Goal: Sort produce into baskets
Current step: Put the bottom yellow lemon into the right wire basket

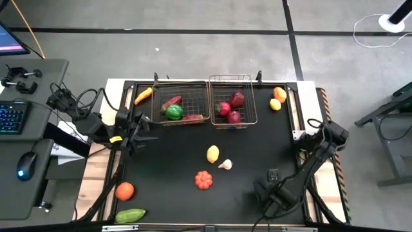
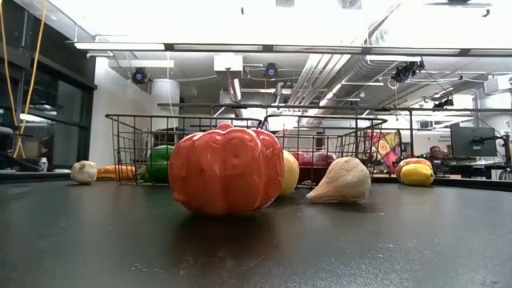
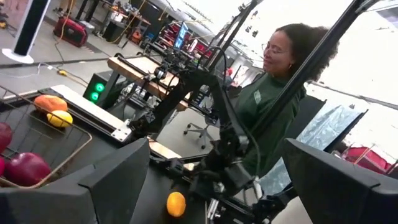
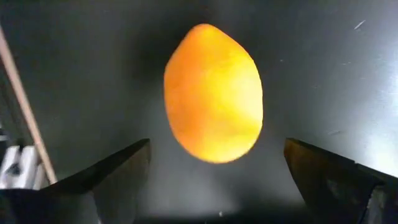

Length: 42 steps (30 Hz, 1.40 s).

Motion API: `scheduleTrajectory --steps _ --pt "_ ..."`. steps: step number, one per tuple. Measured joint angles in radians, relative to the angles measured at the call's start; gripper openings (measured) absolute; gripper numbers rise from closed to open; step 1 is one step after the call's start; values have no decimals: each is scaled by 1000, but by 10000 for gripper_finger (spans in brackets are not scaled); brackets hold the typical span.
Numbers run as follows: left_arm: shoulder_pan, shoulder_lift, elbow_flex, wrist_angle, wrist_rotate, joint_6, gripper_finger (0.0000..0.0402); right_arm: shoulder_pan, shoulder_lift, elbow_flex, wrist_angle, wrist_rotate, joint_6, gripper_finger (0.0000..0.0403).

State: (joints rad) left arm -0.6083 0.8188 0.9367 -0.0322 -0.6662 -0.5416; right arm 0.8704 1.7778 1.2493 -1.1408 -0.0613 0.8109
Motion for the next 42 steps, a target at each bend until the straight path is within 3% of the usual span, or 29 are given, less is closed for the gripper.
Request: scheduleTrajectory --steps 7,17,24,29,34,36,42 --pt "0 8 0 0 -1 -8 354 0 0 -92 171 13 1 360" --pt "0 19 0 -1 -28 2 354 -9 1 -155 228 37 26 353" --pt "0 19 0 -1 -37 63 354 -50 -5 -54 176 25 105 268" --pt "0 19 0 -1 -121 144 354 -117 -40 171 4 214 9 208" --pt "0 19 0 -1 -167 190 354 -241 -45 415 -268 603 -30 216" --pt "0 19 0 -1 -178 194 354 -315 -46 471 -323 714 -37 227" --pt "-2 34 0 1 -160 211 354 -634 -46 494 -229 836 -165 238"
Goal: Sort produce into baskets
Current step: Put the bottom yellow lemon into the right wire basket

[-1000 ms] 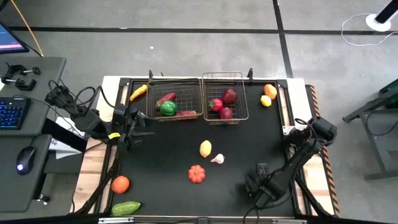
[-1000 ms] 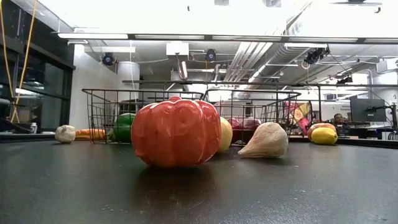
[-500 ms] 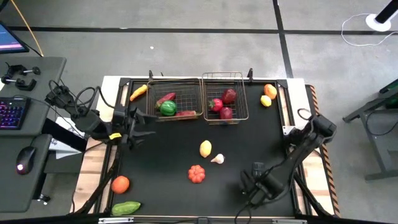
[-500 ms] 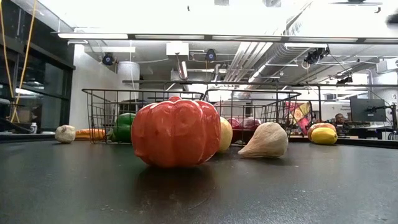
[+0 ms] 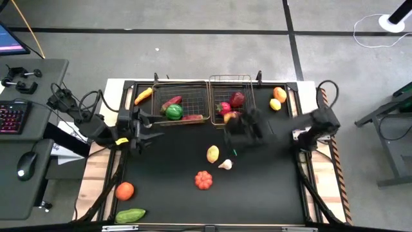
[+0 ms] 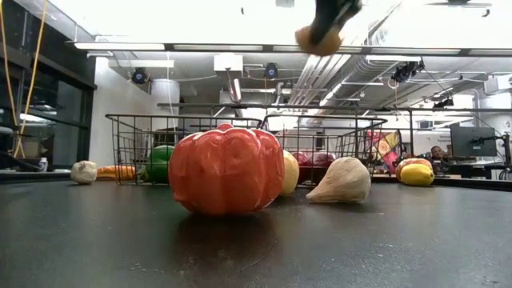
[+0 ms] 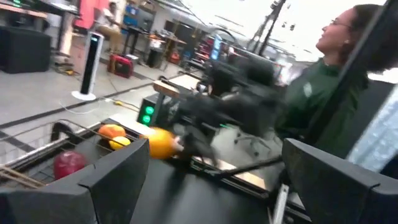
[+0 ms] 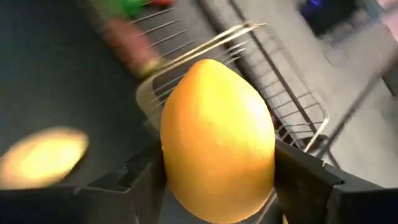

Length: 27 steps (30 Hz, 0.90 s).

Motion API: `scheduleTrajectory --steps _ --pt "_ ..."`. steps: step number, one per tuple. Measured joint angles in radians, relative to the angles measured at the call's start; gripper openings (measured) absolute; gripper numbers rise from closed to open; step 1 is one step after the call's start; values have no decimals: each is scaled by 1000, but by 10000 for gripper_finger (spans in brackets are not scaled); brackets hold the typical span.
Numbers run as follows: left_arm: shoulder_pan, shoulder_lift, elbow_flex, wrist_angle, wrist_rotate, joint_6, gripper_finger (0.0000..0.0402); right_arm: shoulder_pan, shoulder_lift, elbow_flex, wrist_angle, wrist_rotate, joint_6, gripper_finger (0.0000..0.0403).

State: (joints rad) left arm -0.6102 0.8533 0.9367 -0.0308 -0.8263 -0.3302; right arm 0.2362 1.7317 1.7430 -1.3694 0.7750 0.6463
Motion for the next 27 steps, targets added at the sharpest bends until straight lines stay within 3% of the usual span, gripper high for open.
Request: scheduleTrajectory --steps 4,7,10,12,16,22,27 --pt "-9 31 0 32 124 -27 354 -233 2 -52 93 -57 62 239" --pt "-41 69 0 102 220 -32 354 -400 2 -95 184 -281 147 240" --pt "-90 113 0 176 246 -23 354 -505 3 -120 255 -486 224 240" --pt "-123 144 0 218 233 -1 354 -534 3 -130 297 -532 235 240" --pt "-164 209 0 301 185 19 354 -525 2 -128 318 -525 142 241" --pt "-161 281 0 397 182 30 354 -516 3 -127 303 -550 96 246" --pt "-111 297 0 457 252 56 354 -538 3 -127 280 -671 86 304"
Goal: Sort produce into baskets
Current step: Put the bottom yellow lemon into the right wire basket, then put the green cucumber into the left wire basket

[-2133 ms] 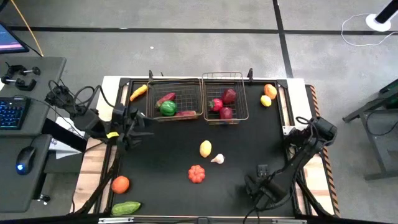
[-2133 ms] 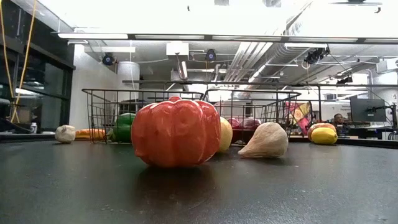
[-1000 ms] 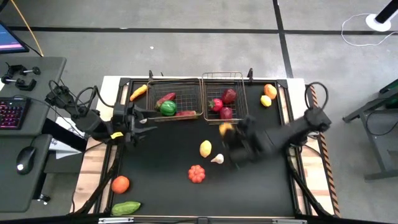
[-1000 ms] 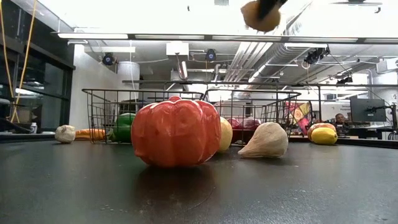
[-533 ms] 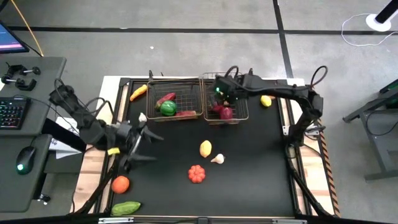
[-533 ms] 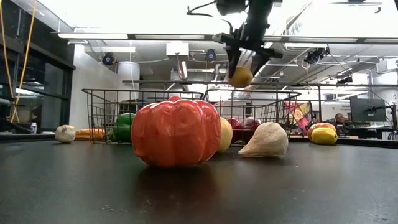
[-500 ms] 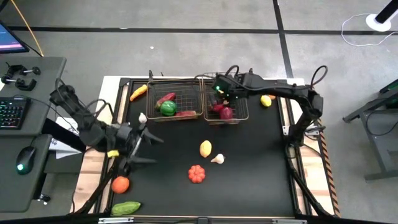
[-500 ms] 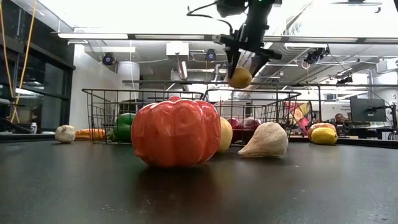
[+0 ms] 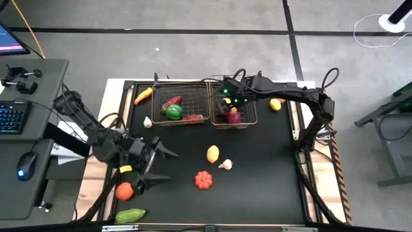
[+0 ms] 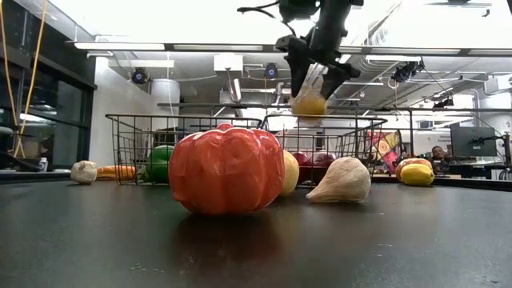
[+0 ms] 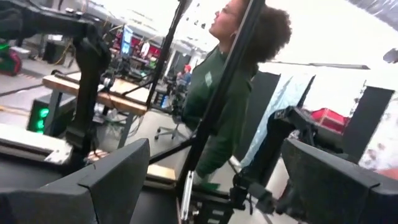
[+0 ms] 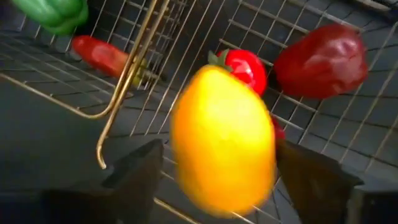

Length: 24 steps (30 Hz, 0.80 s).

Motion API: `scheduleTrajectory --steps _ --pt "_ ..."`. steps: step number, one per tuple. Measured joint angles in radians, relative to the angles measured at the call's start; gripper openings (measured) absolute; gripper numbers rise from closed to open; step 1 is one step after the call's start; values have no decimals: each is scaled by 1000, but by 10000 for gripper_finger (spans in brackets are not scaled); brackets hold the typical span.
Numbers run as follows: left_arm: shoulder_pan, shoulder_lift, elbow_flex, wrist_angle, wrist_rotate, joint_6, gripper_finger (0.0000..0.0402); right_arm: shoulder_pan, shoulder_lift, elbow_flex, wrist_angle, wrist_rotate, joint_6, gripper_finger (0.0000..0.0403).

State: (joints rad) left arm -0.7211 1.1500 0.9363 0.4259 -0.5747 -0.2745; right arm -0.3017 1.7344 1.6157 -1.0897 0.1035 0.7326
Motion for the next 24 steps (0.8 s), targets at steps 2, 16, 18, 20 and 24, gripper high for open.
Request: scheduleTrajectory --steps 2,16,18,20,24 --pt "28 -5 0 4 27 0 354 -1 0 0 2 -3 0 339" --pt "203 57 257 -657 31 -260 354 14 -183 0 -23 74 -317 365" --pt "218 121 380 -896 65 -290 354 24 -247 0 -43 117 -327 365" --pt "214 202 489 -1095 130 -327 354 33 -312 0 -65 132 -330 365" --pt "161 383 617 -1421 348 -458 354 77 -435 -37 -66 124 -299 365"
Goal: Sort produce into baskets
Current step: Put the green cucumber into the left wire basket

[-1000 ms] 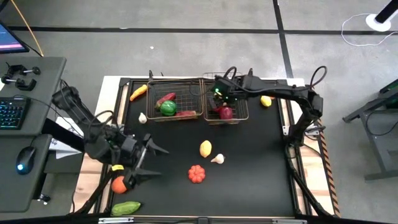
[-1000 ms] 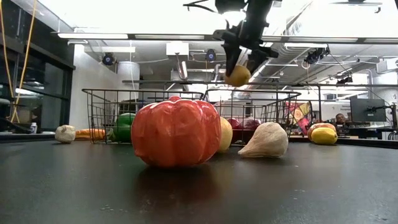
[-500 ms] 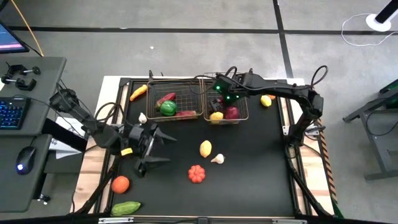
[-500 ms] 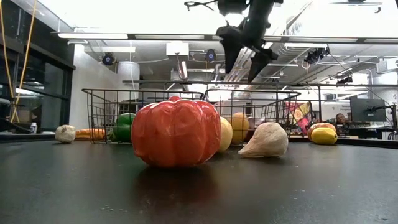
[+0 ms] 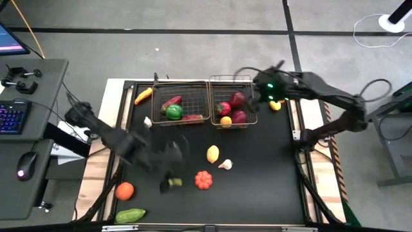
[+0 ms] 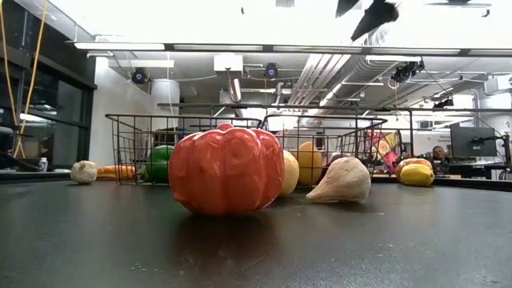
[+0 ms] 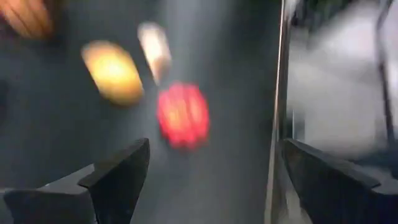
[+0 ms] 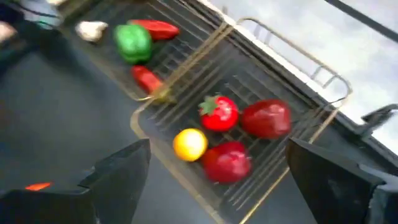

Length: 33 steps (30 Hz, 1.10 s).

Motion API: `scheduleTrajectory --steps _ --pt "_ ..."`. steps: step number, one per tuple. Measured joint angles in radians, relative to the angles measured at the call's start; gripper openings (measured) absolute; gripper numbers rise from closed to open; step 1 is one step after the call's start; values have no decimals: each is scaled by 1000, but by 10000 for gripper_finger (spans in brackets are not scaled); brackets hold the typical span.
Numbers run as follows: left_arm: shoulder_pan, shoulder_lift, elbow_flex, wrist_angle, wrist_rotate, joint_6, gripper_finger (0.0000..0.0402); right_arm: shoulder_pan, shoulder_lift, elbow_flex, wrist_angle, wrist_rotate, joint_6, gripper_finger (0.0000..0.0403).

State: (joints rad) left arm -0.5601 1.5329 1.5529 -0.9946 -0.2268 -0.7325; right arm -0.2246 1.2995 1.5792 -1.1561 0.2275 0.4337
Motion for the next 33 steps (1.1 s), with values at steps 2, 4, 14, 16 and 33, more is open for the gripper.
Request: scheduleTrajectory --steps 2,4,14,16,33 --pt "-48 91 16 -110 140 -52 354 35 -55 -38 15 -8 25 365" --pt "-105 175 16 -179 276 -89 354 73 -106 -88 35 -19 50 365" --pt "-304 461 17 -260 577 -230 354 216 -226 -372 261 -49 125 365" --pt "-324 489 17 -257 637 -261 354 224 -226 -406 282 -55 147 365" --pt "-376 616 18 -260 662 -317 354 227 -226 -451 433 -110 196 365"
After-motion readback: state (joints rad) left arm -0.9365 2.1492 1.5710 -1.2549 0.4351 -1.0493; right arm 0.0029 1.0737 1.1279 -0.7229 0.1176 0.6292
